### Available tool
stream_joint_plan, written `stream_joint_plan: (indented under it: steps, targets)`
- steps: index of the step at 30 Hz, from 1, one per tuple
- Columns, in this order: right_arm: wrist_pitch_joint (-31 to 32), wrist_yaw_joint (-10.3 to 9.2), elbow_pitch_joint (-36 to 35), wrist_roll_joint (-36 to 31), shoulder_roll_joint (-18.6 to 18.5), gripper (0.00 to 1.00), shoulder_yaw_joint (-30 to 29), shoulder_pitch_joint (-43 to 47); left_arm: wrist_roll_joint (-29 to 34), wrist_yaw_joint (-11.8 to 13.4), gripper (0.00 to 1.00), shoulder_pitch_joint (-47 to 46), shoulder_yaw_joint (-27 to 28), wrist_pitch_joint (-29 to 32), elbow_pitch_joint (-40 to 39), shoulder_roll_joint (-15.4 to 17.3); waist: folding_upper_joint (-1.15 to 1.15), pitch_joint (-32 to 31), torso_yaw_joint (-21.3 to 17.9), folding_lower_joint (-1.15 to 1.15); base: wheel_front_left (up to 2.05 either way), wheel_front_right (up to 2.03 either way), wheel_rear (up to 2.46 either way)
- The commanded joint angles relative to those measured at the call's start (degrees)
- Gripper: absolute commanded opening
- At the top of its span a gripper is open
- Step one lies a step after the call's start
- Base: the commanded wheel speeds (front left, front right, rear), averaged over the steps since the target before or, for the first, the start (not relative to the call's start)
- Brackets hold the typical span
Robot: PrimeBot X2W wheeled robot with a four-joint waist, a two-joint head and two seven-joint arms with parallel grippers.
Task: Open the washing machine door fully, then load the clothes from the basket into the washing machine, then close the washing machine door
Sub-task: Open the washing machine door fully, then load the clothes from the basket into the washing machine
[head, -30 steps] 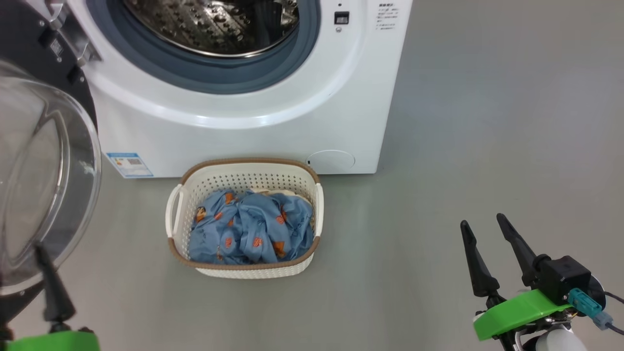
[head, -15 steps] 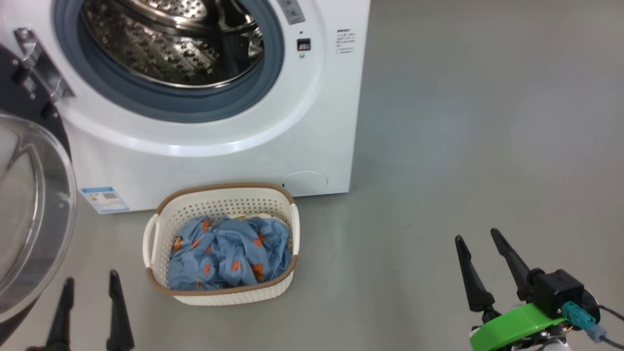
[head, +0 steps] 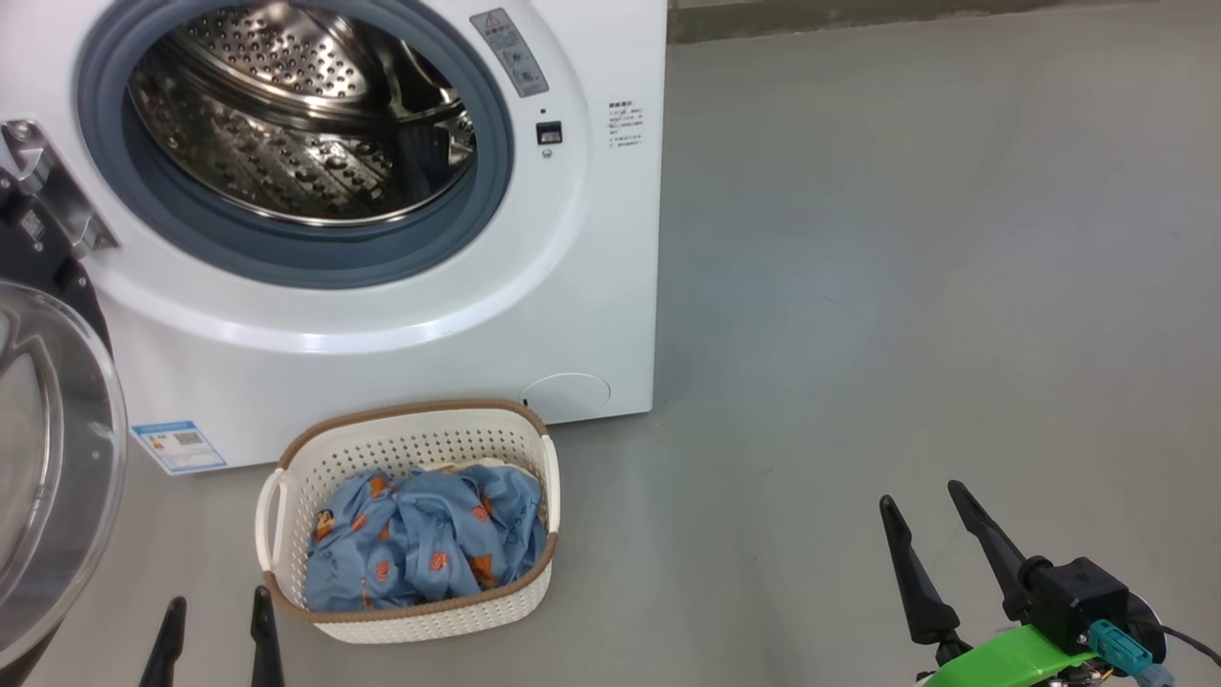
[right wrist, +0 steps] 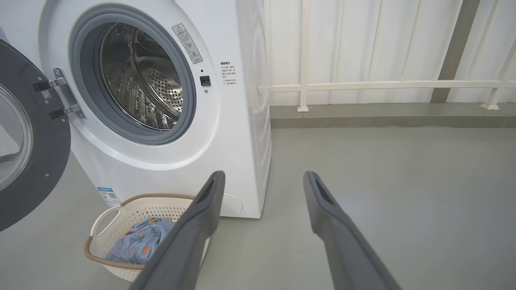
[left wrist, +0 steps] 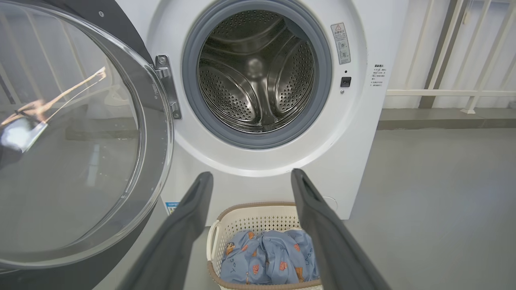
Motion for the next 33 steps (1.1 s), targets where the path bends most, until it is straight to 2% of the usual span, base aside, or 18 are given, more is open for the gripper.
stream_joint_plan:
  steps: [1,13,33]
  targets:
    - [-0.7,0.09,-1.7,-0.5,-0.1,1.00,1.3,-0.4,0.3,-0.3,1.00,-0.8,1.5,-0.3,-1.6,0.9,0.00,-0.2,-0.2,0.00,0.00,0.00,0.00]
    - [-0.7,0.09,-2.1,-1.8,0.3,1.00,0.5,0.3,0.2,0.5,1.00,0.2,-0.8,-0.3,-1.4,0.9,0.00,-0.9,0.1,0.00,0.00,0.00,0.00]
    - [-0.7,0.09,-2.3,-2.1,0.8,1.00,-0.3,0.4,-0.1,0.6,1.00,-0.1,-0.5,-0.3,-0.6,0.9,0.00,-0.5,1.0,0.00,0.04,-0.04,0.00]
